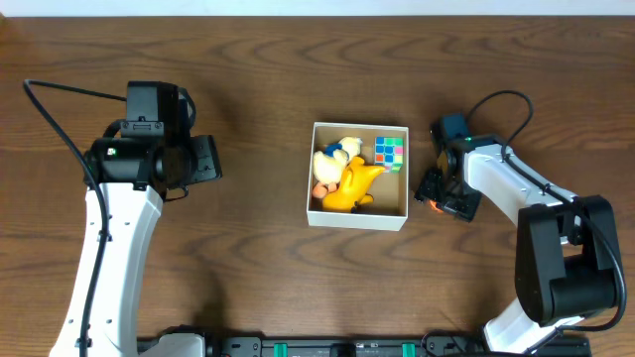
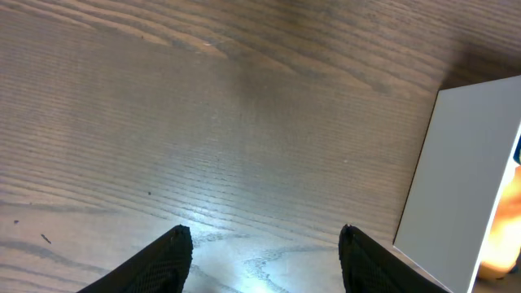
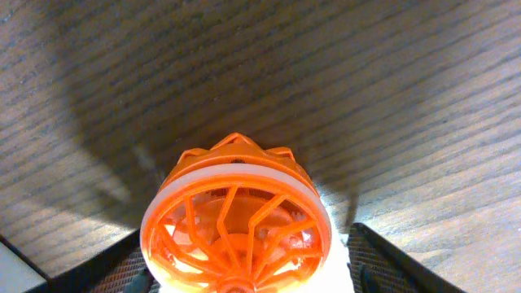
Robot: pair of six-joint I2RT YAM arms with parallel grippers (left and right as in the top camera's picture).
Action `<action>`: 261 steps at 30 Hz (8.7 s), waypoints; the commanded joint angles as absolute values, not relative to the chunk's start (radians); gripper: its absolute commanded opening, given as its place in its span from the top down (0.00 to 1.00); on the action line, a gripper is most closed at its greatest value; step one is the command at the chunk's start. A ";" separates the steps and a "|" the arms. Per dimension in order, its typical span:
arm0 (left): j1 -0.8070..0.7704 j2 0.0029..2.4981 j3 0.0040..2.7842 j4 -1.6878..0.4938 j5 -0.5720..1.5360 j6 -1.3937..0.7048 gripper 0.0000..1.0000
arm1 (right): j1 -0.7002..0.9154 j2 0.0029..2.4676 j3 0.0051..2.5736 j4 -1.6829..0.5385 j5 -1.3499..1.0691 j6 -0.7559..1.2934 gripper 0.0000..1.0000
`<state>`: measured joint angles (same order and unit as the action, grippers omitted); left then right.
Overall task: Pack container
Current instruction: 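Lower the right gripper and grasp the orange round toy, then carry the orange round toy with the right gripper into the box, then lower the orange toy into the box and open the right gripper, then withdraw the right gripper and move it to the dark round toy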
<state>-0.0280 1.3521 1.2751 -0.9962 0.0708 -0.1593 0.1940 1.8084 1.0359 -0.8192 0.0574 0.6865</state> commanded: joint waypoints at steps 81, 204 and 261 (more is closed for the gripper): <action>-0.027 1.352 1.293 -1.001 0.058 -0.150 0.39 | 0.480 1.600 1.360 -0.796 0.020 0.255 0.91; -0.027 1.352 1.293 -1.002 0.058 -0.150 0.39 | 0.510 2.022 1.487 -0.805 0.018 0.189 0.99; -0.027 1.352 1.293 -1.002 0.059 -0.150 0.39 | -0.062 2.061 1.465 -1.039 0.070 0.453 0.01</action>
<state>-0.0280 1.3521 1.2751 -0.9977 0.0708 -0.1589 -0.0727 2.0335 1.4704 -1.0504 0.0795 0.4812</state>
